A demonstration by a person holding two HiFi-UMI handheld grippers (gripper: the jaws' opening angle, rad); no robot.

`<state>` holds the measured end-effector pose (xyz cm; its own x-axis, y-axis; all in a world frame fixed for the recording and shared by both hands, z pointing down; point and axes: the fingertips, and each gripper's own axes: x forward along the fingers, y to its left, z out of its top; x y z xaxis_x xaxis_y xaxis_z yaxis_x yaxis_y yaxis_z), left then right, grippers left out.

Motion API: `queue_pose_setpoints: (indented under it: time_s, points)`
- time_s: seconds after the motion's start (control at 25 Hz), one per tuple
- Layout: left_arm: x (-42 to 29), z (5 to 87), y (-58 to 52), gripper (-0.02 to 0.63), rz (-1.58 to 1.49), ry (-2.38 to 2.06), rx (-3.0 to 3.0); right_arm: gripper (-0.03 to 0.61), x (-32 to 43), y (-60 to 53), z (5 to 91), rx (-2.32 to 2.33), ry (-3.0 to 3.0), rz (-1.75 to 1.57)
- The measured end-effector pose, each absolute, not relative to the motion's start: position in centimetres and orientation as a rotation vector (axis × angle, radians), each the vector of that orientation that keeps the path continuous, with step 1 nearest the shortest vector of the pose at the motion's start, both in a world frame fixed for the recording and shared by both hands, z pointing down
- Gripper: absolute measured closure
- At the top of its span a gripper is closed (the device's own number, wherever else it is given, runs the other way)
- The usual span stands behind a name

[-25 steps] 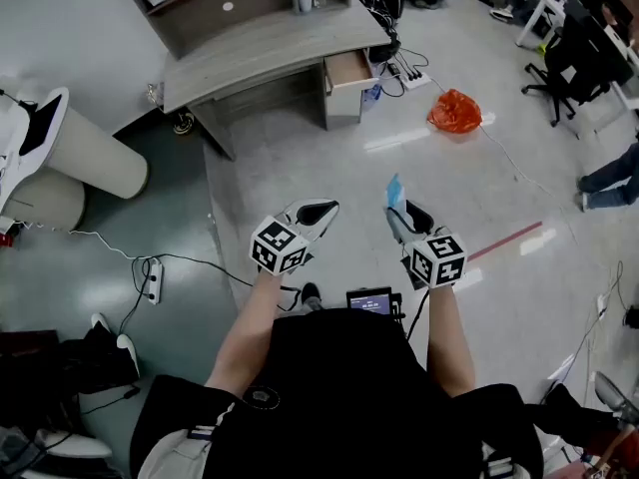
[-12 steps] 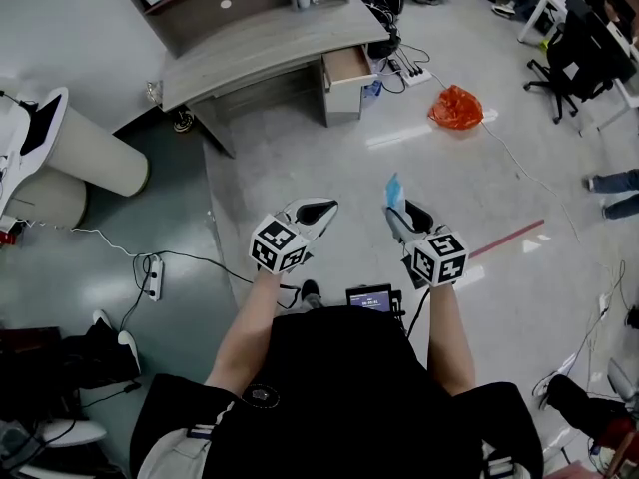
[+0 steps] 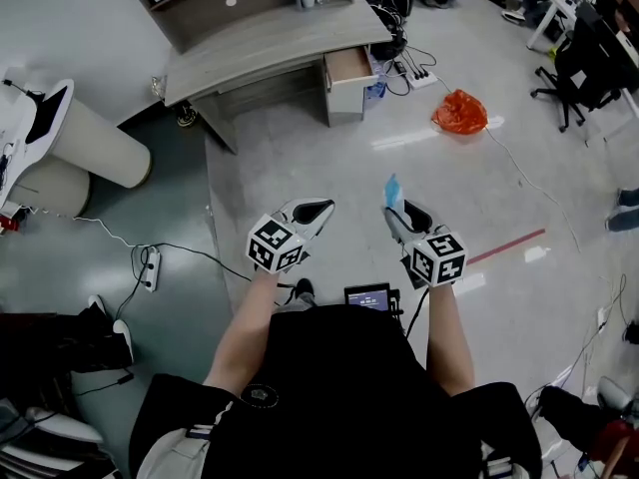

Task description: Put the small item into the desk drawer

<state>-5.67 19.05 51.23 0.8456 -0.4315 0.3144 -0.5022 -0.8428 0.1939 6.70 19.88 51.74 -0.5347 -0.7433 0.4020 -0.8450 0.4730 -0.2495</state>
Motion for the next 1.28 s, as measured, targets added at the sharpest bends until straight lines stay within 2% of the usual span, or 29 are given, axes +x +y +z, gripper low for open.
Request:
queue_pose_setpoints:
  time_s: [0.68, 1.28]
  points:
    - [-3.7, 53.0, 17.7, 0.612, 0.381, -0.734, 2.710, 0.417, 9.6, 18.5, 53.2, 1.362, -2.472, 0.674]
    - [-3.9, 54.1, 7.7, 0.612, 0.369, -0.676, 2.708, 0.417, 9.3, 9.3, 53.5, 1.399, -2.427, 0.677]
